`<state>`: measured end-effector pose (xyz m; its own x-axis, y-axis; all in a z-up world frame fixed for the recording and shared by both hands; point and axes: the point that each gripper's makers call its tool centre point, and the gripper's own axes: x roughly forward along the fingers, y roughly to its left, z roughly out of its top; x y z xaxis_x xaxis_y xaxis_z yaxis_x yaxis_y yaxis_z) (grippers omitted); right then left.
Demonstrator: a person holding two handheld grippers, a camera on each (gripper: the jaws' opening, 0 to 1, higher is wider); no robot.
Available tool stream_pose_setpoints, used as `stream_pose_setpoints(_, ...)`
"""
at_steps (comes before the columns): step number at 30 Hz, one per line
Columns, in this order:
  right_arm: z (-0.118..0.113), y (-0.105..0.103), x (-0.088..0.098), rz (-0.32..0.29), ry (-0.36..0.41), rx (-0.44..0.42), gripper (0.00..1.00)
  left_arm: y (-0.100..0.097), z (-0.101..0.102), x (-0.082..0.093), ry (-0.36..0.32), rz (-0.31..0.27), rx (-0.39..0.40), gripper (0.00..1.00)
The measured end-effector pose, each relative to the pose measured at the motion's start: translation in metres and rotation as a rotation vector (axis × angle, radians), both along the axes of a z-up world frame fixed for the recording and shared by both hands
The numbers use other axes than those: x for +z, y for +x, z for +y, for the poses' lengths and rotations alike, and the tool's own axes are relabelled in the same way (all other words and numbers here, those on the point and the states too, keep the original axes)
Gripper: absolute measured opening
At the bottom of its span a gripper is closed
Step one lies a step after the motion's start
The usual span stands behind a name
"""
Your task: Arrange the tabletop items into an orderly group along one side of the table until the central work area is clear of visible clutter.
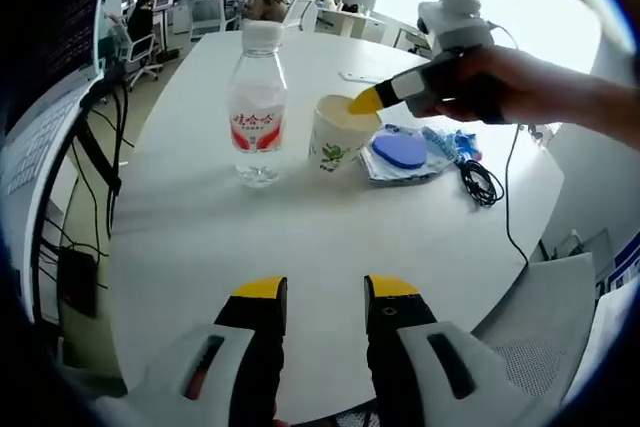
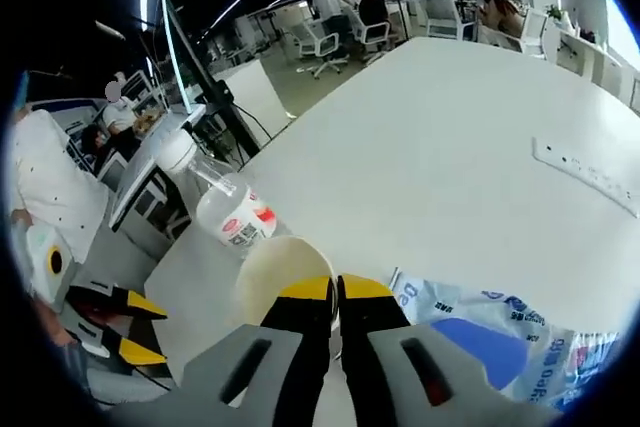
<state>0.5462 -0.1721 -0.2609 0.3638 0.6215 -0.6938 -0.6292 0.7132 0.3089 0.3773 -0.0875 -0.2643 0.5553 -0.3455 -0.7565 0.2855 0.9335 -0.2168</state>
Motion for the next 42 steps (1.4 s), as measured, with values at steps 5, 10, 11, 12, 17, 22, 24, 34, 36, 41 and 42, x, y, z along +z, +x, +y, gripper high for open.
stream_pose_setpoints(5, -0.002, 0.004, -0.006, 0.0, -0.004, -0.007, 0.0, -0.002, 0.0, 0.001, 0.006, 0.002, -0.001, 0.29)
stream_pose_setpoints(10, -0.005, 0.007, -0.013, 0.014, 0.004, -0.039, 0.0, -0.003, 0.001, 0.0, 0.01, 0.007, -0.002, 0.29)
stream_pose_setpoints(11, -0.005, 0.008, -0.013, 0.014, 0.006, -0.044, 0.0, -0.003, 0.002, -0.001, 0.01, 0.008, -0.001, 0.29)
stream_pose_setpoints(12, -0.005, 0.008, -0.012, 0.013, 0.005, -0.048, 0.0, -0.003, 0.002, -0.001, 0.011, 0.007, 0.0, 0.29)
stream_pose_setpoints(17, -0.006, 0.012, -0.014, 0.006, -0.006, -0.045, 0.01, -0.006, 0.001, -0.001, 0.012, 0.01, 0.002, 0.29)
stream_pose_setpoints(22, -0.007, 0.01, -0.01, 0.003, -0.005, -0.046, 0.02, -0.008, 0.002, -0.002, 0.016, 0.013, 0.003, 0.3)
stream_pose_setpoints(24, -0.008, 0.01, -0.008, 0.003, 0.0, -0.05, 0.02, -0.008, 0.002, -0.002, 0.02, 0.013, 0.001, 0.3)
stream_pose_setpoints(34, -0.015, 0.014, -0.009, -0.001, -0.002, -0.051, 0.03, -0.006, -0.001, 0.0, 0.02, 0.008, -0.012, 0.3)
stream_pose_setpoints(36, -0.017, 0.014, -0.007, 0.0, 0.004, -0.058, 0.03, -0.005, -0.002, 0.0, 0.018, 0.006, -0.012, 0.3)
stream_pose_setpoints(41, -0.017, 0.015, -0.004, -0.005, 0.007, -0.056, 0.03, -0.005, -0.003, 0.003, 0.016, 0.002, -0.014, 0.3)
stream_pose_setpoints(42, -0.017, 0.016, -0.003, -0.006, 0.007, -0.057, 0.03, -0.005, -0.003, 0.003, 0.017, 0.001, -0.015, 0.3)
